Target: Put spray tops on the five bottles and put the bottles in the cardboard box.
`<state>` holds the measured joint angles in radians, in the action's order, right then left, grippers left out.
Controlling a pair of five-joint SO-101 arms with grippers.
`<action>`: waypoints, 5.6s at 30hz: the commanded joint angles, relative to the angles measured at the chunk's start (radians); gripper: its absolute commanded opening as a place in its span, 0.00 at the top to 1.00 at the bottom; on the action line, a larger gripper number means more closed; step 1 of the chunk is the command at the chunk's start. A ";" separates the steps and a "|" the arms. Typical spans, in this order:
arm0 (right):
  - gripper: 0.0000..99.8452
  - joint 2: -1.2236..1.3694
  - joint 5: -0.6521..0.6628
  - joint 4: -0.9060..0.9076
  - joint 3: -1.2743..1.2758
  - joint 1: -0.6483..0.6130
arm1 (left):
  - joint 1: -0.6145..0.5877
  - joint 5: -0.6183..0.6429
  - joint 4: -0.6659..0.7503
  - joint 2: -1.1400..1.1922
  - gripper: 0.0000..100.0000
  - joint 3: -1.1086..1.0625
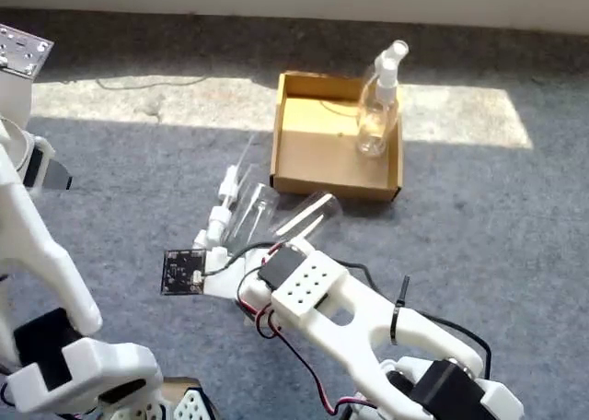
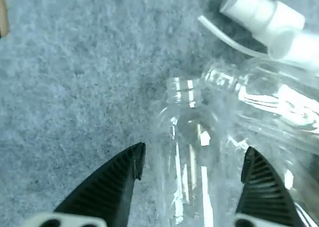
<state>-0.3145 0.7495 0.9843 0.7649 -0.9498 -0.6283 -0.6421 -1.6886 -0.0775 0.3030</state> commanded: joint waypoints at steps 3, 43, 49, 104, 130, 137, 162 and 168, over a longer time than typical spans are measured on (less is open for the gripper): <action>0.72 -0.031 -0.009 -0.013 0.016 -0.039 | 0.016 0.011 -0.008 0.036 0.78 0.064; 0.92 -0.335 -0.334 0.317 -0.182 0.314 | 0.025 0.011 -0.009 0.036 0.78 0.061; 0.92 -0.406 -0.281 0.441 -0.292 0.762 | 0.056 0.011 -0.020 0.036 0.78 0.061; 0.76 0.611 0.138 0.157 -0.792 1.466 | 0.148 0.121 -0.058 0.035 0.78 -0.008; 0.76 0.704 0.446 0.549 -1.033 1.557 | 0.148 0.123 -0.058 0.035 0.78 -0.007; 0.76 0.746 0.448 0.499 -0.975 1.560 | 0.150 0.123 -0.060 0.035 0.78 -0.007; 0.99 0.865 0.238 0.357 -0.974 1.550 | 0.151 0.123 -0.061 0.035 0.78 -0.013; 1.00 0.745 0.080 0.358 -0.972 1.547 | 0.156 0.123 -0.061 0.035 0.78 -0.010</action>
<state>0.5386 0.9106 1.3418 -0.1956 0.6091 -0.4933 -0.5286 -1.7423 -0.0330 0.2800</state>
